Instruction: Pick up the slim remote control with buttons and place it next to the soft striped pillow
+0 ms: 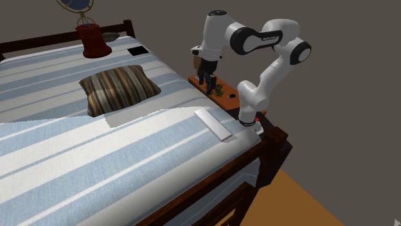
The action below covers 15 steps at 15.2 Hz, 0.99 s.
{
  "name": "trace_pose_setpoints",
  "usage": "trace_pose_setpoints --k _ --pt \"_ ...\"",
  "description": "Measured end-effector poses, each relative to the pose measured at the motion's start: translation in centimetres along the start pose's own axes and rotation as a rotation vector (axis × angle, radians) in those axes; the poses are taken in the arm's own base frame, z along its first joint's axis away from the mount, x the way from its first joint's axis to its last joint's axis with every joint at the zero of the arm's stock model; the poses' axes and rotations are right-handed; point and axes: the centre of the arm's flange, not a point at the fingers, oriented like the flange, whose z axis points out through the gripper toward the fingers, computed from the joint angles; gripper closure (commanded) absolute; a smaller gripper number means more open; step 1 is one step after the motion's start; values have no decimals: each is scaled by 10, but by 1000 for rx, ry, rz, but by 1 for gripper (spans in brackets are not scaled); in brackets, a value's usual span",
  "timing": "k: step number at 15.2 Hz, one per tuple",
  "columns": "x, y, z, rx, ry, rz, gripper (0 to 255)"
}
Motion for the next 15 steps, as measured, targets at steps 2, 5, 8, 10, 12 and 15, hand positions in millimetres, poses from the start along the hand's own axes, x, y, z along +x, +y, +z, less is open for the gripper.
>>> trace_pose_setpoints --k 2,5,8,10,12,15 --pt "-1 -6 -1 -4 -4 30 0" --pt "-3 -43 4 -23 -27 229 0" --pt "0 -80 6 -46 -54 465 0" --pt "10 -109 9 -61 -72 622 0" --pt "22 -133 13 -77 -91 782 0" --pt "47 -163 21 -101 -117 1023 0"
